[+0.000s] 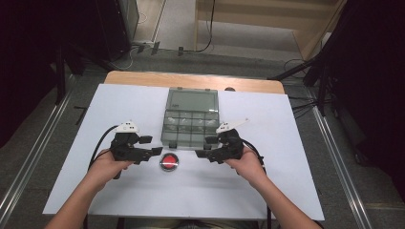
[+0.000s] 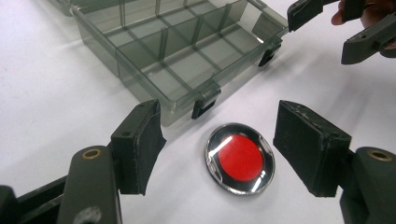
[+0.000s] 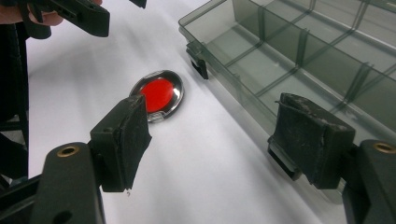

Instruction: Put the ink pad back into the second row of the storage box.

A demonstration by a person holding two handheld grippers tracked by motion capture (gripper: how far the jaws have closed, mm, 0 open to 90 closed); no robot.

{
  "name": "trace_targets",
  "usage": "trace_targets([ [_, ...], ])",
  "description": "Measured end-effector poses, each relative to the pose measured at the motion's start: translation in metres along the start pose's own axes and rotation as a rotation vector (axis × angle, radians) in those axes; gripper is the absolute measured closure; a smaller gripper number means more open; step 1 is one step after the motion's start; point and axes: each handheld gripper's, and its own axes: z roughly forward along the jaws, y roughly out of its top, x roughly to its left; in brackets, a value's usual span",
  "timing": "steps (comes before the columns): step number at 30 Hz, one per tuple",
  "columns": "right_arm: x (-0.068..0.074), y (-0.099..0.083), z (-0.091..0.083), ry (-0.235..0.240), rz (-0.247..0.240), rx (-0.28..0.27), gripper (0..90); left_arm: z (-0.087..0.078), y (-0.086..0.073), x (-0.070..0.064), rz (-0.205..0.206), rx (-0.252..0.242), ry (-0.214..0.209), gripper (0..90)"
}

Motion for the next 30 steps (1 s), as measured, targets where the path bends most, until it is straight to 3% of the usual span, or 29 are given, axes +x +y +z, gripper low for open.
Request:
trace_targets([
  [19,0.007,0.003,0.017,0.026,-0.022,0.035,27.7,-0.016,-0.027,-0.011,0.016,0.036,0.014,31.8],
  [30,0.014,0.009,0.03,0.056,-0.052,0.066,27.5,-0.026,-0.039,-0.012,0.0,0.034,0.031,31.7],
])
